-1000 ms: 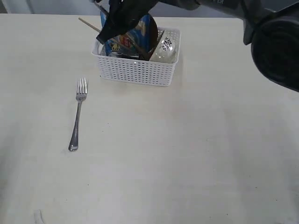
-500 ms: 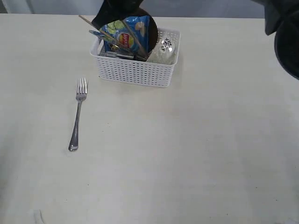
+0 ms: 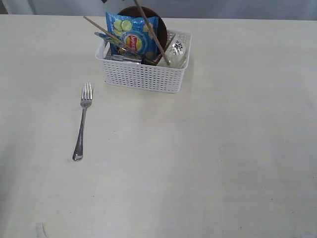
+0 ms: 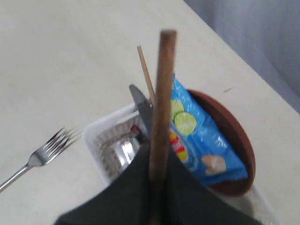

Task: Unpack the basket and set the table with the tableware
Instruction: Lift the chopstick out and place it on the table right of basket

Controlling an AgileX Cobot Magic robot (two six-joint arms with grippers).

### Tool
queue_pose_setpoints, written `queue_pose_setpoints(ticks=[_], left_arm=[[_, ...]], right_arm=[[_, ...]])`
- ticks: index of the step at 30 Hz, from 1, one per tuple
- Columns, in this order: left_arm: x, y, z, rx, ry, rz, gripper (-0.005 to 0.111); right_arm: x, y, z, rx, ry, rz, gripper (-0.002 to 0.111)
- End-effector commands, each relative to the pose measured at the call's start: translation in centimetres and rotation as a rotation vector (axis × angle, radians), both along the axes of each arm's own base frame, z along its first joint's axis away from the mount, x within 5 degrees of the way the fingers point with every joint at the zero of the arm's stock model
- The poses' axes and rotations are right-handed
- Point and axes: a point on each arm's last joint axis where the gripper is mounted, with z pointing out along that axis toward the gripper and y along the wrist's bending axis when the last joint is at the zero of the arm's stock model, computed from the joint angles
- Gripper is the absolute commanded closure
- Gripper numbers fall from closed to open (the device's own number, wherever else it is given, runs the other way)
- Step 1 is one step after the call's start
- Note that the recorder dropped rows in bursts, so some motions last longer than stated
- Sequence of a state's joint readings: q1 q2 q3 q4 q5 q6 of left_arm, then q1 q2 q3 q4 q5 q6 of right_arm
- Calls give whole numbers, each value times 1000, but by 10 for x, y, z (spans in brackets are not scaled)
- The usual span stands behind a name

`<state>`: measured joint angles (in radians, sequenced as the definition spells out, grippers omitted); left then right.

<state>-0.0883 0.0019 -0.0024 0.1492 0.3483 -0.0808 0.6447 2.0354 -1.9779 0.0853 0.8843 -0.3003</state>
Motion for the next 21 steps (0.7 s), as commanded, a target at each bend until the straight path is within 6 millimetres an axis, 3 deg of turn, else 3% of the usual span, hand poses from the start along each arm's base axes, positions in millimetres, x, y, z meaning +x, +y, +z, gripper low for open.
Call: queue_pose_setpoints(ticks=[1,6,10,13,16,21], left_arm=[[0,0,-1,2,0,-4,107],[0,0,-1,2,0,-4,107],[0,0,-1,2,0,-4,107],[0,0,-1,2,0,-4,107],[0,0,-1,2,0,-4,107],[0,0,-1,2,0,-4,107]], right_arm=[[-14,-17,22,-37,46,-56,109],[-16,-40,45,-16,29,-143,109],[-3,-79,39,-72,136,-306,109],[10,-114,20,-105,254,-427,109],[20,-150,-12,-108,380,-575,109],[19,-201,-83,-118,519,-742,109]])
